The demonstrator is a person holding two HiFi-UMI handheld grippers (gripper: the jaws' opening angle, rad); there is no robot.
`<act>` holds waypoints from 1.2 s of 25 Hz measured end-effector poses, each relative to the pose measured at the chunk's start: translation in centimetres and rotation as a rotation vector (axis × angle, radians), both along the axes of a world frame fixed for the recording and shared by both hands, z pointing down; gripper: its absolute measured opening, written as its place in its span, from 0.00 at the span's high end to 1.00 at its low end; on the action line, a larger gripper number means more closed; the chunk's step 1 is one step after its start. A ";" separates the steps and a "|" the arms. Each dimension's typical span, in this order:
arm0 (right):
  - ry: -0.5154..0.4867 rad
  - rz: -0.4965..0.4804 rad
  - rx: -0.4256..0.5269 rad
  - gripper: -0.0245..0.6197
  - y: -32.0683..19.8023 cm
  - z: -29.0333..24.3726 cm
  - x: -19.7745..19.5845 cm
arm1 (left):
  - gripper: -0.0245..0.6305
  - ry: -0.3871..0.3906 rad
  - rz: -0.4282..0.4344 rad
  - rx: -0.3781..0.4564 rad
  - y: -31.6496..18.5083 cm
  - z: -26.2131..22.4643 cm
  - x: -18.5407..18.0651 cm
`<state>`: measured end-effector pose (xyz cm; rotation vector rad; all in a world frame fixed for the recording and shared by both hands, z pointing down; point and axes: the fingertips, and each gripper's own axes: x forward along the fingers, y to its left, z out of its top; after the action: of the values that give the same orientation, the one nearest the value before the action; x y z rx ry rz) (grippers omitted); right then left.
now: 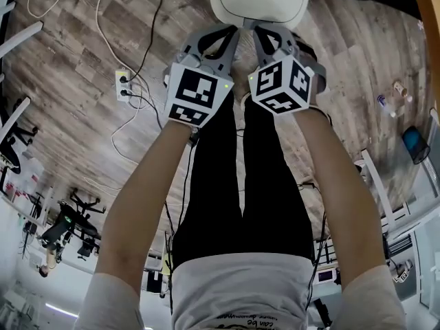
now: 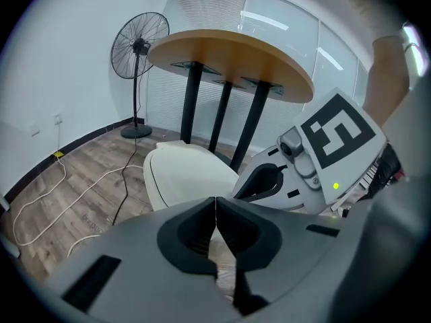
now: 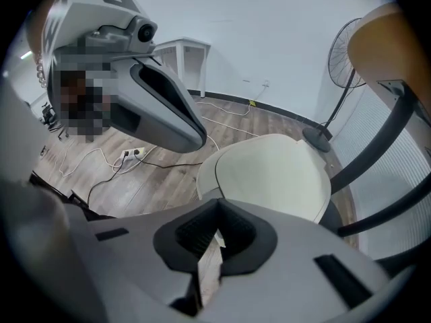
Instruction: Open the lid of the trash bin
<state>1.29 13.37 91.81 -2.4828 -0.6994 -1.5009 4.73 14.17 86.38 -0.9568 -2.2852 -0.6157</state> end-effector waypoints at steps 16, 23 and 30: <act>-0.092 -0.024 0.045 0.95 -0.4 2.6 0.1 | 0.93 0.033 0.038 0.036 -0.2 2.3 -0.6; -0.046 0.041 0.056 0.95 0.7 0.9 -0.3 | 0.93 0.026 0.026 0.027 -0.4 0.4 -0.2; 0.080 0.124 -0.002 0.95 2.9 -6.1 0.2 | 0.93 -0.002 -0.003 -0.040 1.5 -5.0 0.3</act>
<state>1.50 16.30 85.75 -2.4367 -0.8241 -1.3512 5.01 15.64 81.35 -0.9784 -2.3065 -0.5744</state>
